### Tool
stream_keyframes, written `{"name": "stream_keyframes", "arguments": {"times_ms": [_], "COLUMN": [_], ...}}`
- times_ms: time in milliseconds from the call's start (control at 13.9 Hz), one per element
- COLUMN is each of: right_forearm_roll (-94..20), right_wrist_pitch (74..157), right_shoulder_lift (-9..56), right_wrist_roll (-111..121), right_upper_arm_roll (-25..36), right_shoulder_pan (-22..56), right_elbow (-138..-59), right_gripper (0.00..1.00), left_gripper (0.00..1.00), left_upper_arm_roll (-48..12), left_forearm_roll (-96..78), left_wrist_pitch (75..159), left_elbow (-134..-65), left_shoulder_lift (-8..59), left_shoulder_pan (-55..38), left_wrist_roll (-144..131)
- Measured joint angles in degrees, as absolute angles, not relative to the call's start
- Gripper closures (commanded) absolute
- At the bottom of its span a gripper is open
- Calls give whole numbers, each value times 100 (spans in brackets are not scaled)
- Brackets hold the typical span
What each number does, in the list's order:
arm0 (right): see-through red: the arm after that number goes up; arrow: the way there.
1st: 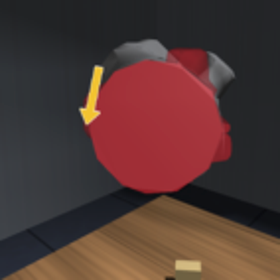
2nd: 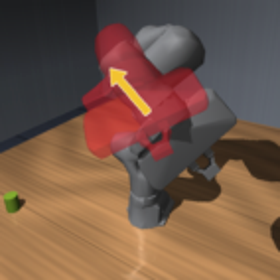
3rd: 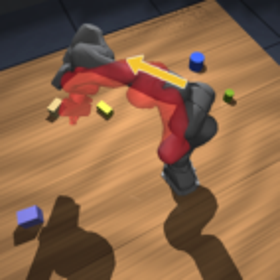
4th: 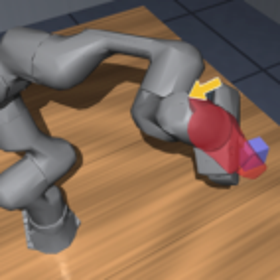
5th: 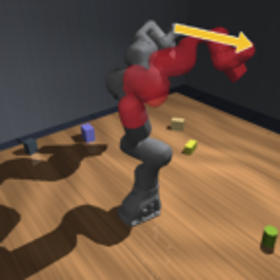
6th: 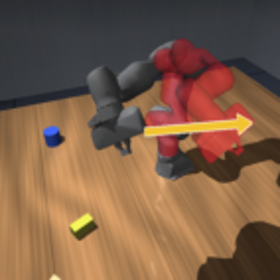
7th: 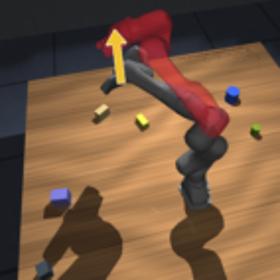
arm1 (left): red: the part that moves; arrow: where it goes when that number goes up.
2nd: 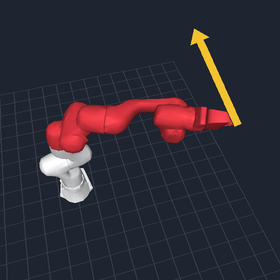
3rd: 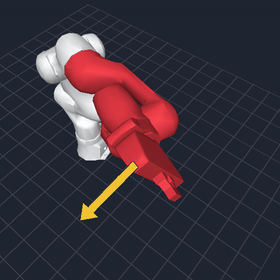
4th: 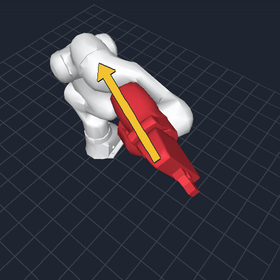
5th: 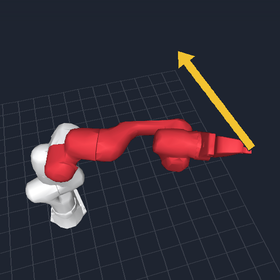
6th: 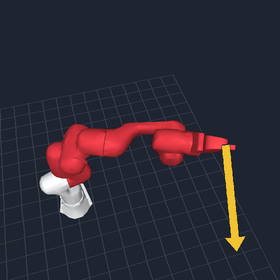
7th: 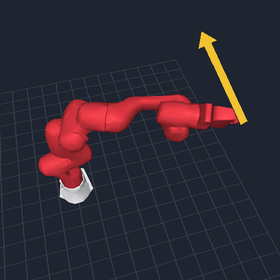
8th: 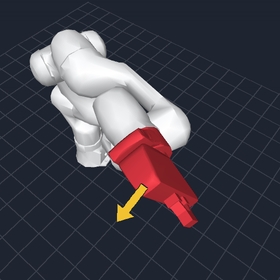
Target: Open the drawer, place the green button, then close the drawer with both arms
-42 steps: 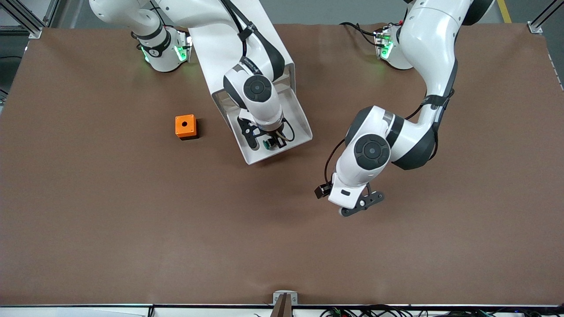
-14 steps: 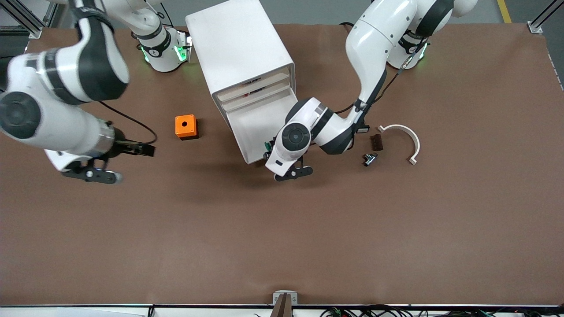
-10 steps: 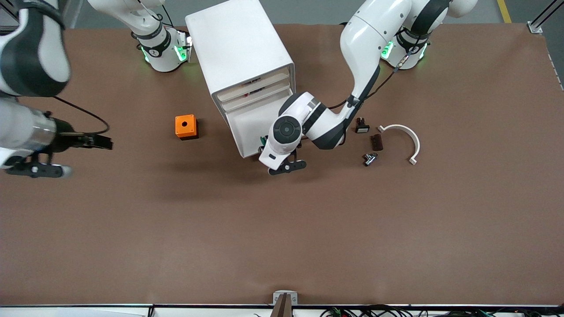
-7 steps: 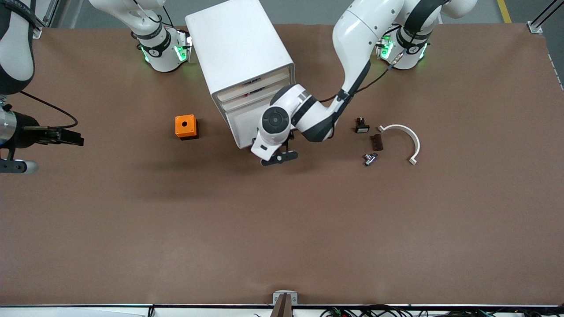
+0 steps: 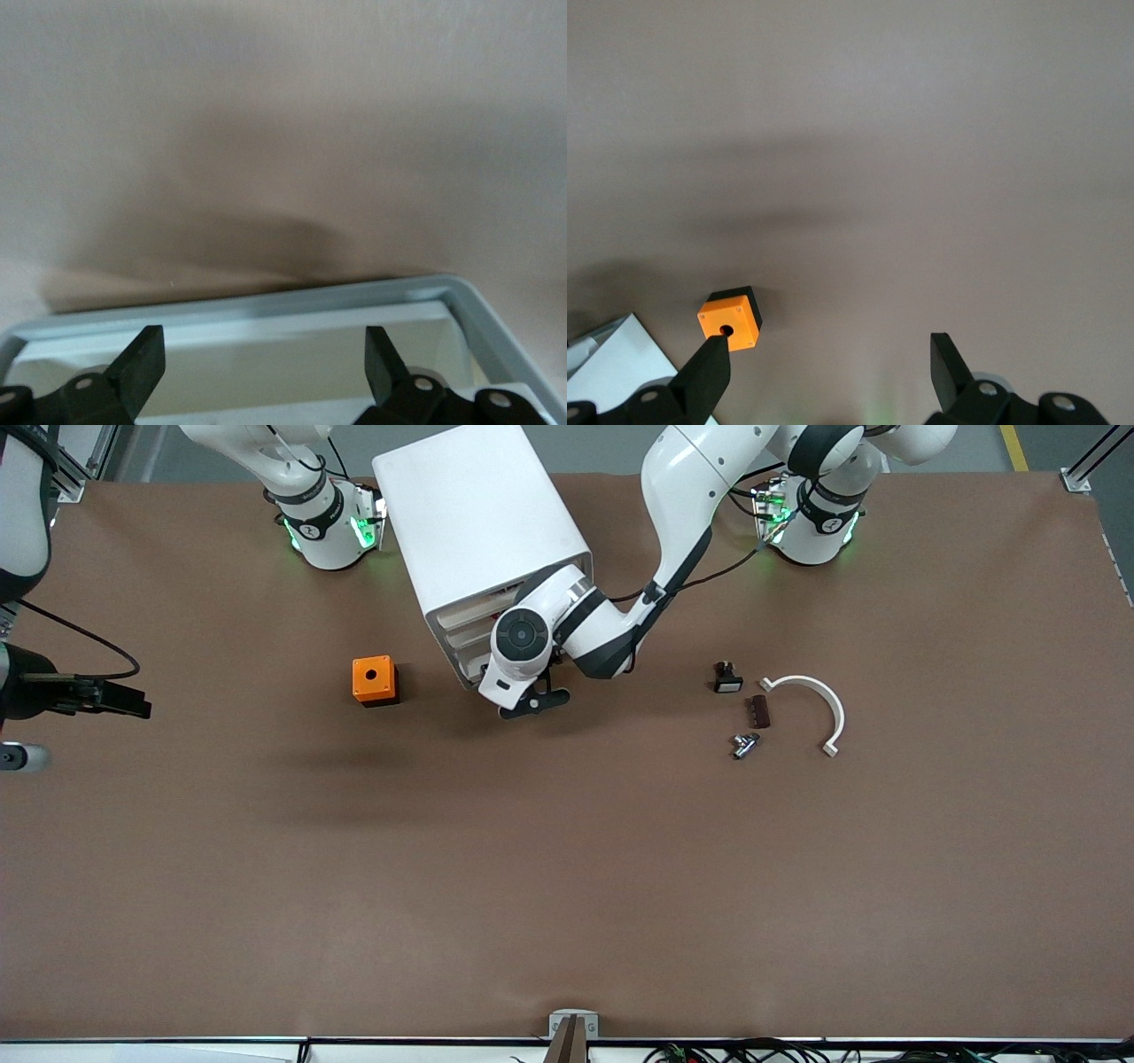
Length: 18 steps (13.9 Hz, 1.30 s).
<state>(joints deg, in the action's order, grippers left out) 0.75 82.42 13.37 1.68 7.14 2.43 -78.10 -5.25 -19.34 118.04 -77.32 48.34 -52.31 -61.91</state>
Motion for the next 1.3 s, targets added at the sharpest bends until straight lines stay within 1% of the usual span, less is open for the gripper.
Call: {"name": "stream_keyframes", "arguments": {"times_ms": [216,432,720,1008,1153,1297], "right_forearm_roll": [76,103,97,26,20,18], "right_wrist_pitch": [8171,7837,7714,7687,7688,7714], "right_shoulder_lift": [1334,1254,988,833,801,763], "right_wrist_roll": [169,168,177,179,179,180], "right_upper_arm_roll": [714,724,740,687,658,648], "right_shoulder_pan": [242,234,48,51,60,72], "right_elbow": [-7565,-7465,-7464,-7582,-7634,-7683], "right_gripper": [0,0,0,0,0,0], "left_gripper": [1,1,1,1,1,1], "left_upper_arm_roll": [-525,-505,-500,-490,-325,44], "left_forearm_roll": [-2025,-2089,-2089,-2089,-2090,-2090], "left_wrist_pitch": [11804,11805,11805,11829,11911,11914], "left_elbow": [-7744,-7749,-7749,-7731,-7663,-7615], "left_shoulder_lift": [4834,4834,4834,4827,4766,4586], "left_shoulder_pan": [-5301,-5377,-5387,-5386,-5362,-5219], "left_wrist_roll": [-6363,-6539,-6611,-6613,-6644,-6646]}}
